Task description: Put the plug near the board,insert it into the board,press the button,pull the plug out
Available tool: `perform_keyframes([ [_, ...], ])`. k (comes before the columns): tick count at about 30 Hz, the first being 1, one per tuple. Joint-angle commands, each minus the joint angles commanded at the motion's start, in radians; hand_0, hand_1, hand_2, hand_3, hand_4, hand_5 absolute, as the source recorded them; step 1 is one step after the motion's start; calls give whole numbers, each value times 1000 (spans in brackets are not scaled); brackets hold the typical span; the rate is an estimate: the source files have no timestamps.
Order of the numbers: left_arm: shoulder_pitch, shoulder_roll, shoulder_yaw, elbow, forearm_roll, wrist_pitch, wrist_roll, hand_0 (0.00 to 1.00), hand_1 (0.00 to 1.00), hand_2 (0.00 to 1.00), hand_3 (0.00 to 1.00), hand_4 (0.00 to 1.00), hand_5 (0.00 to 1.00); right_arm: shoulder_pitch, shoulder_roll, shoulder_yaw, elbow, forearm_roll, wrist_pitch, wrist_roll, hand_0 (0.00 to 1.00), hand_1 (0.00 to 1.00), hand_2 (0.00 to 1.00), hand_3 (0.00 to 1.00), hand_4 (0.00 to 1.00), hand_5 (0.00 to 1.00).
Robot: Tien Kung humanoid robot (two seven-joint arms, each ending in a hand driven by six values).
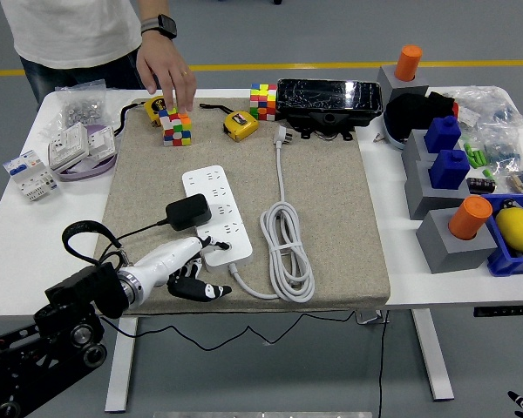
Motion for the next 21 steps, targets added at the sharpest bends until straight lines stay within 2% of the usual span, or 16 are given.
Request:
perform_keyframes([
  [2,3,0,-8,-5,-20,11,-21,73,79,143,839,827,368,-1,0,0,-1,-1,0,0,561,640,625,605,968,502],
  [3,5,-1,-11,-5,-30,32,-50,73,79,143,839,827,368,-1,1,0,0,-1,0,0,561,640,625,605,968,502],
  [4,5,-1,-13,-5,-35,40,-64,84,75,147,723,825,365,-1,1,1,0,-1,0,0,561,640,624,604,968,501],
  [9,9,-2,-25,8,-97,110,-174,84,75,147,723,825,365,-1,3,2,0,-1,-1,1,561,640,624,604,968,501],
  [10,9,-4,-24,17,-118,131,-207,164,115,219,662,827,371,-2,3,2,0,-1,-1,1,561,641,624,604,968,501],
  [11,9,-5,-25,28,-132,144,-233,164,115,219,662,827,371,0,3,1,0,-2,-1,1,561,641,624,604,968,501],
  [15,11,-6,-24,46,-145,148,-259,164,115,219,662,827,371,2,5,4,-1,-2,-1,1,561,641,624,604,968,501],
  [16,12,-5,-23,47,-147,145,-261,202,160,267,648,826,371,2,5,4,-1,-2,-1,1,563,640,625,605,968,501],
  [21,15,-5,-25,48,-156,142,-278,202,160,267,648,826,371,2,4,5,-1,-3,-1,1,563,640,625,605,968,501],
])
